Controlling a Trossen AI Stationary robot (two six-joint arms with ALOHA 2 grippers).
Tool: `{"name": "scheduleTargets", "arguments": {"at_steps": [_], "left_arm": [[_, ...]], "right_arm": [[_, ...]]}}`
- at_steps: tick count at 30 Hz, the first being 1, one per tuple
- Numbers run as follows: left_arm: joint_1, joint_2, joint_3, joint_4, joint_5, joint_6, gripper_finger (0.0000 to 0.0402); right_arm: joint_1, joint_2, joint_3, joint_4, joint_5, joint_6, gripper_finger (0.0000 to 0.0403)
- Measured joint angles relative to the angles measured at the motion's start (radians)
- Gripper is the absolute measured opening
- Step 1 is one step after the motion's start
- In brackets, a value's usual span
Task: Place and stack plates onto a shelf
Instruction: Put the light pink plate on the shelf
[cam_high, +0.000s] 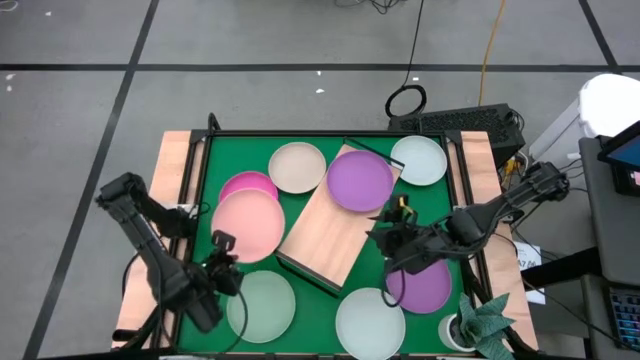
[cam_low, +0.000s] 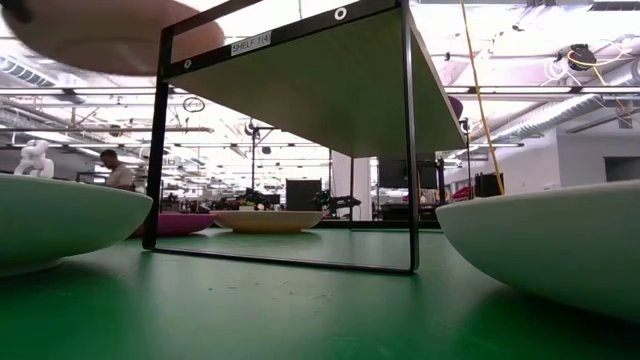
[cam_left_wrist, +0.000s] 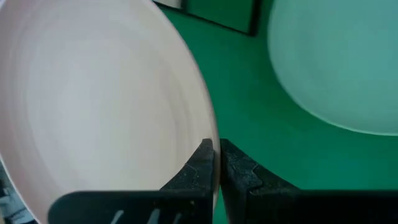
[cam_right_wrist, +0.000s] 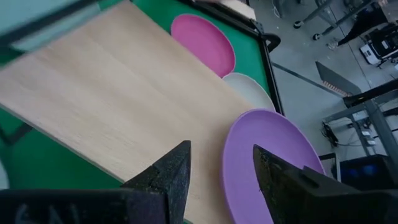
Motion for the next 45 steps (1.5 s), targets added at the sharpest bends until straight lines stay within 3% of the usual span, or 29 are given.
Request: {"name": "scheduleTargets", "arguments": {"at_steps": [6,14,19,31,45], "left_arm": [[0.089,-0.05,0.0,0.067,-0.033,0.237,0.0011],[0.199,-0.079,0.0,0.297,-0.039,0.592,0.0021],[0.267,-0.078,0.0,0.43,0.068,0.747,0.0023],[0.412,-0.074,0.0,0.623,0.348,0.912,0.0025],[0.444,-0.069,0.0,0.662,0.387,0.953,0.0026]], "right_arm": [[0.041,-0.024,0.0,0.001,0.001,0.029,0.0157],[0.067,-0.023,0.0,0.001,0.003,0.028,0.0157],[0.066,-0.022,0.0,0.0,0.004,0.03,0.0157],[0.066,-0.022,0.0,0.0,0.004,0.024,0.0157],[0.066,-0.022,0.0,0.0,0.003,0.024,0.0157]]}}
